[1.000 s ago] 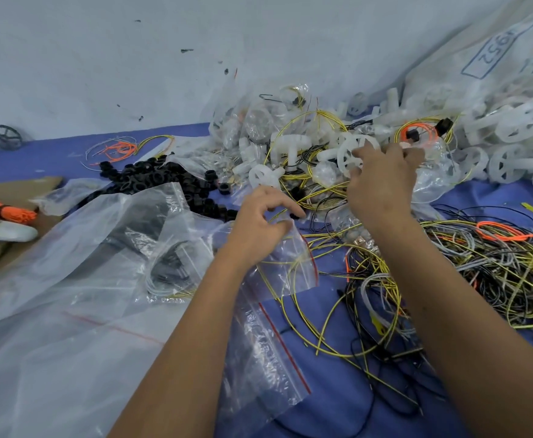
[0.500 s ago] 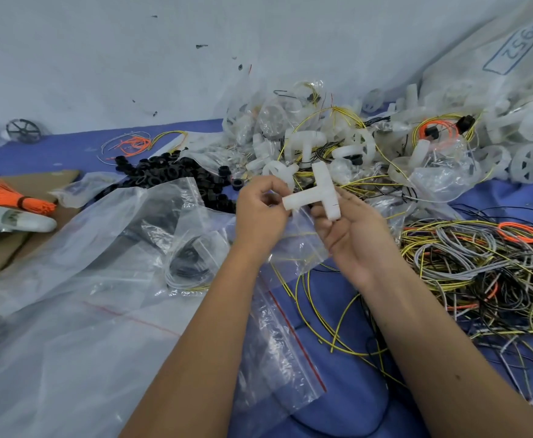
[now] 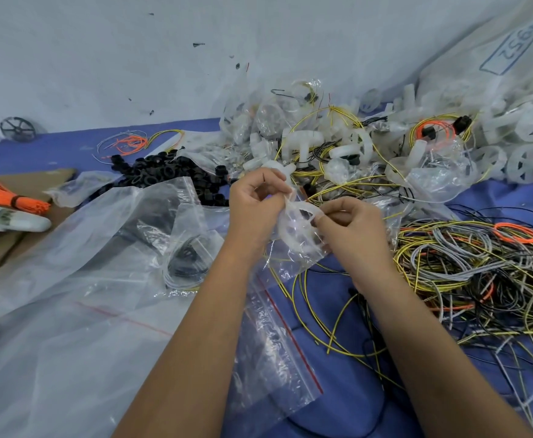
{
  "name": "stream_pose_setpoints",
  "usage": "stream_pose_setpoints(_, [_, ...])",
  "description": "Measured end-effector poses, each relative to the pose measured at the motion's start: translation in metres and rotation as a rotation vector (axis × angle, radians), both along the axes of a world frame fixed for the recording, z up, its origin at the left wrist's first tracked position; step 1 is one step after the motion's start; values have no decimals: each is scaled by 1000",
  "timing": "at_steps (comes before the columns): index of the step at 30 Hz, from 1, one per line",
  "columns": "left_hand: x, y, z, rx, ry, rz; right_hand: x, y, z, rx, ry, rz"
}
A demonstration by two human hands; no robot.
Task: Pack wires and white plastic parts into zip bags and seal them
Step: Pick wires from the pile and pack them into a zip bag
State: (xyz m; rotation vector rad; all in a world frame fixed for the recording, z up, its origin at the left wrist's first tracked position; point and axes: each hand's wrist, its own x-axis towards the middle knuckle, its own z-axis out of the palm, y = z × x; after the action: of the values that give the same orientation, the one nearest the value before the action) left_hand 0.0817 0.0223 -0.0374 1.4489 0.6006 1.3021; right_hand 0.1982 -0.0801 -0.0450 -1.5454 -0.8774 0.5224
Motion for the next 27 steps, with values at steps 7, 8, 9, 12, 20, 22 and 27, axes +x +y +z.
stream_pose_setpoints(7, [4, -10, 15, 281, 172, -22, 2, 4, -6, 2, -228, 134])
stream_pose_setpoints(8, [4, -11, 18, 329, 210, -12, 2, 4, -6, 23, -173, 174])
stream_pose_setpoints(9, [5, -12, 22, 374, 252, 0, 2, 4, -6, 49, -127, 213])
stream_pose_setpoints(12, [6, -14, 34, 489, 351, 31, 1, 2, -5, 130, -102, 310])
stream_pose_setpoints(20, [15, -27, 37, 549, 349, 13, -6, 1, -8, 145, 123, 515])
stream_pose_setpoints(22, [14, -25, 36, 520, 334, 19, -6, 1, -8, 130, 155, 553])
stream_pose_setpoints(27, [13, -23, 32, 369, 227, -1, -1, 3, -7, 135, -37, 451])
